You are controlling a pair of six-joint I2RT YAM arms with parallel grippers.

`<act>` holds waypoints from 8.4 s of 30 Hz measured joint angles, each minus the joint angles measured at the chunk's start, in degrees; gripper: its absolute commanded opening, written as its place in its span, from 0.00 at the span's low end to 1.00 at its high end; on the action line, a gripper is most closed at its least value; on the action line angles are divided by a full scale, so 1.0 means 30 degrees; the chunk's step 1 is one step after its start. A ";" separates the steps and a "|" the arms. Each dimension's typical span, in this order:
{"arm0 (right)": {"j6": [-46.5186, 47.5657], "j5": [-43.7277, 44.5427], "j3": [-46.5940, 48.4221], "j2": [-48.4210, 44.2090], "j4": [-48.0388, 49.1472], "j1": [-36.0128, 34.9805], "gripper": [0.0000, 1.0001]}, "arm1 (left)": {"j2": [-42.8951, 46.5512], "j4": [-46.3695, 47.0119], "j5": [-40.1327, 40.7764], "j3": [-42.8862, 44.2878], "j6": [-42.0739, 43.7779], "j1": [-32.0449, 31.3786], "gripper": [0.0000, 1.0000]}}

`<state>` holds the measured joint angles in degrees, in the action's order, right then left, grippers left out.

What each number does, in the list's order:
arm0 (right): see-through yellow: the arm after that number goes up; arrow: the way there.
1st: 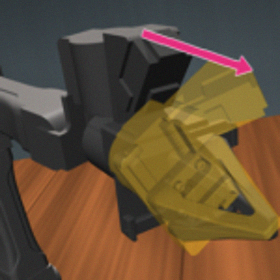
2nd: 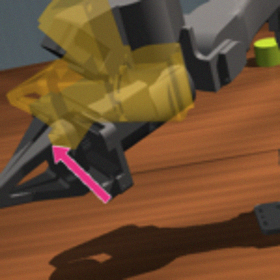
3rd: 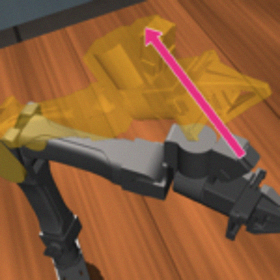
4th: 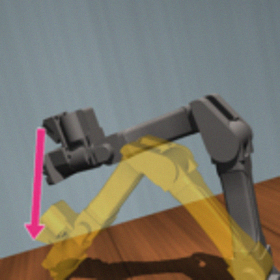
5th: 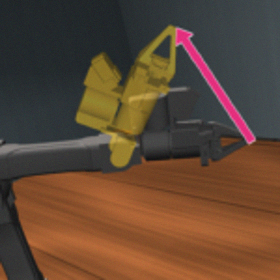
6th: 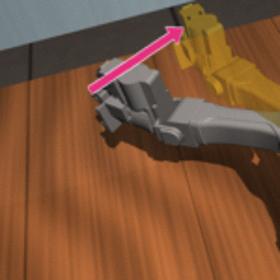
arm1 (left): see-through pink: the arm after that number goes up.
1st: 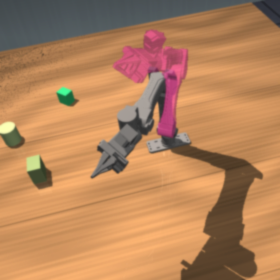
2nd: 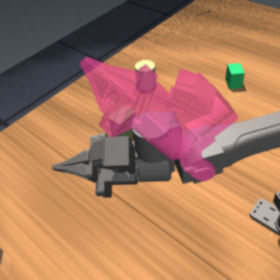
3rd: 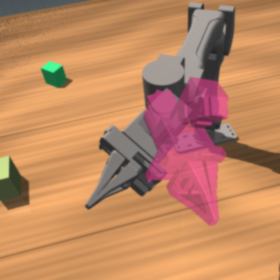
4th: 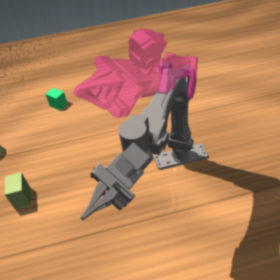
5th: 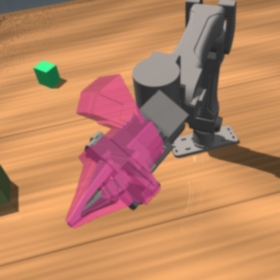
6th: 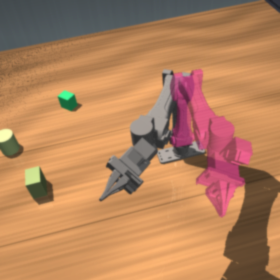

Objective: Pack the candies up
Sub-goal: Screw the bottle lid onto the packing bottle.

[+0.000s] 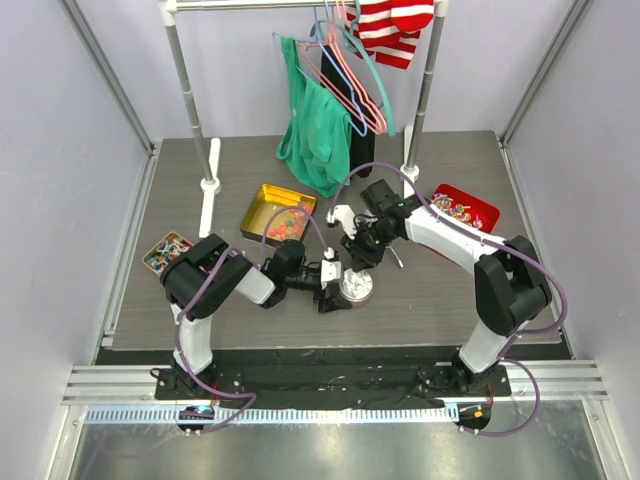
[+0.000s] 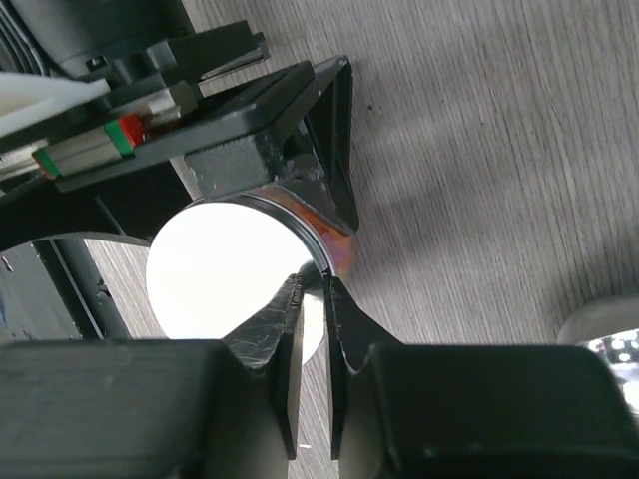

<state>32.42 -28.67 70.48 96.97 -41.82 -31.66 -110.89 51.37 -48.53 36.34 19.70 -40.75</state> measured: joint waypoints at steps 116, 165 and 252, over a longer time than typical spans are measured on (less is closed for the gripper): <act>-0.0947 -0.1443 0.1384 0.1129 -0.0452 0.0401 0.31 | 0.0058 -0.1494 -0.0051 0.0736 0.0539 -0.0051 0.53; -0.0058 0.1071 -0.4197 -0.3934 -0.2382 0.0627 0.20 | 0.0058 -0.2091 -0.0124 0.1064 0.0670 -0.0124 0.49; -0.1260 -0.0437 0.0124 0.0036 -0.0765 0.0954 0.39 | 0.0058 -0.2885 -0.0146 0.1486 0.0969 -0.0124 0.47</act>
<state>28.64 -29.98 70.85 97.08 -44.12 -28.80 -110.72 42.72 -48.97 40.80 22.61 -41.12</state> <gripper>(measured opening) 0.359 0.814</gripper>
